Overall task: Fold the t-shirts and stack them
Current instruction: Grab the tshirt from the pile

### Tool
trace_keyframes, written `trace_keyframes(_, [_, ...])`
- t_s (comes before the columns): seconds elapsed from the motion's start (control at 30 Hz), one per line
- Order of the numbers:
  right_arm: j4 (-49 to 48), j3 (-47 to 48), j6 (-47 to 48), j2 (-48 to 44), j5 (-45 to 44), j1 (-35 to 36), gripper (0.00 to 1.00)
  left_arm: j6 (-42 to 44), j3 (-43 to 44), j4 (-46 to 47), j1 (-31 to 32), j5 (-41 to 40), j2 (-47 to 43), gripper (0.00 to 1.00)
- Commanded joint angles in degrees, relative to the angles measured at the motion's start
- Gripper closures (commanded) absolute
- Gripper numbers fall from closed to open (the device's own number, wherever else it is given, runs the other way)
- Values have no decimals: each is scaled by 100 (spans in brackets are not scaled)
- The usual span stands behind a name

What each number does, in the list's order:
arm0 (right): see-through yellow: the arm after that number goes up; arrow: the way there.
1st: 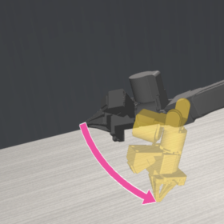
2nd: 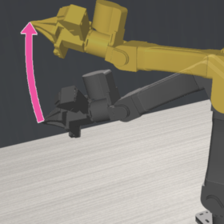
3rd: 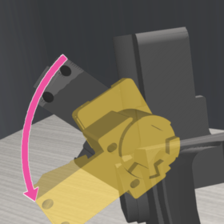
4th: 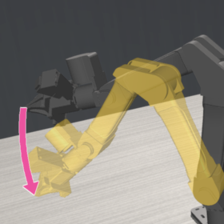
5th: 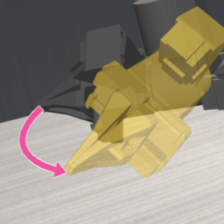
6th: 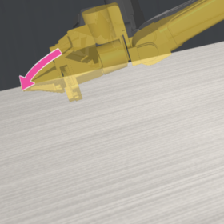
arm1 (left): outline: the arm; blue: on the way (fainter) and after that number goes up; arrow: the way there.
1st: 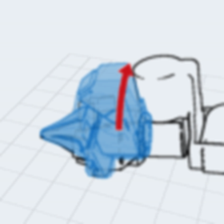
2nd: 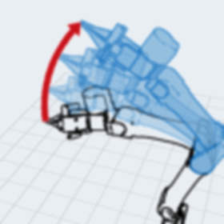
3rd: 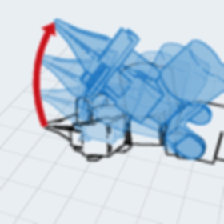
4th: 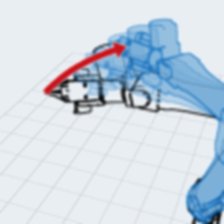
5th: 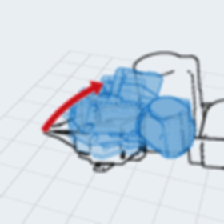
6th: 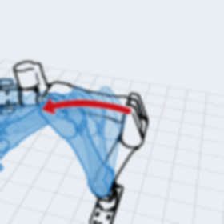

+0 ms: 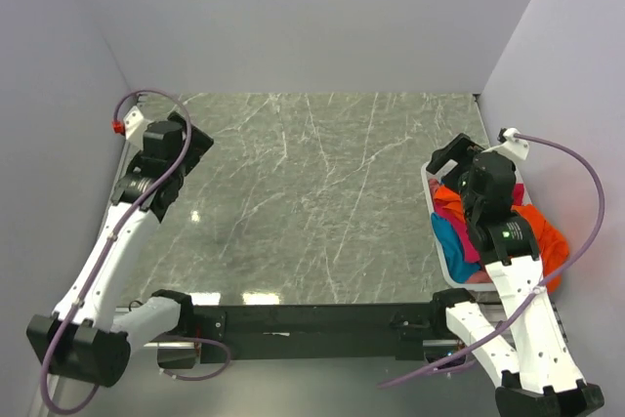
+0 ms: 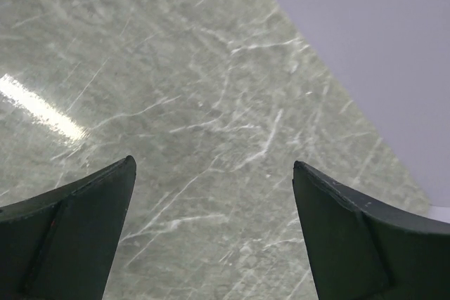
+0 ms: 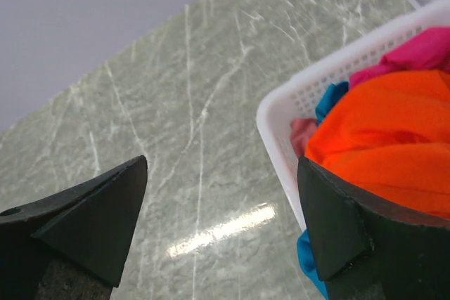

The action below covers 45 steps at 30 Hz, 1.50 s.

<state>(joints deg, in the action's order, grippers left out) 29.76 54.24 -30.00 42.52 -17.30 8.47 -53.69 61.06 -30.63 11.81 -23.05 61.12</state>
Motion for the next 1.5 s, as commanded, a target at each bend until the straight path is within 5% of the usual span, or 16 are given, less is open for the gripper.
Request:
trace_keyframes(0.0, [390, 280, -173, 63, -318, -12, 6, 253, -181, 575, -4, 1, -600, 1])
trace_keyframes(0.2, [1627, 447, -1130, 265, -1379, -187, 5, 509, -744, 1367, -4, 450, -953, 0])
trace_keyframes(0.37, [2411, 448, -1202, 476, -1399, -968, 4, 684, -622, 1358, -4, 573, -550, 0])
trace_keyframes(0.73, [1138, -177, -805, 1266, -204, -2314, 9, 729, -357, 1165, -4, 802, 128, 0])
trace_keyframes(0.83, [971, -334, -954, 1618, -151, -2499, 25, 711, -445, 1218, -4, 749, 14, 0])
trace_keyframes(0.87, [918, -370, -1042, 1723, -247, -2508, 44, 685, -454, 1218, -4, 680, -12, 1])
trace_keyframes(1.07, [882, -221, -1026, 1488, -300, -2534, 100, 509, -463, 1086, -4, 301, -162, 1])
trace_keyframes(1.33, [1549, 1781, -586, 1153, -292, -2534, 100, 395, -437, 1086, -4, 292, -206, 1])
trace_keyframes(1.47, [1410, 3002, -411, 1416, 699, -2517, 100, 298, -411, 1077, -12, 213, -224, 1])
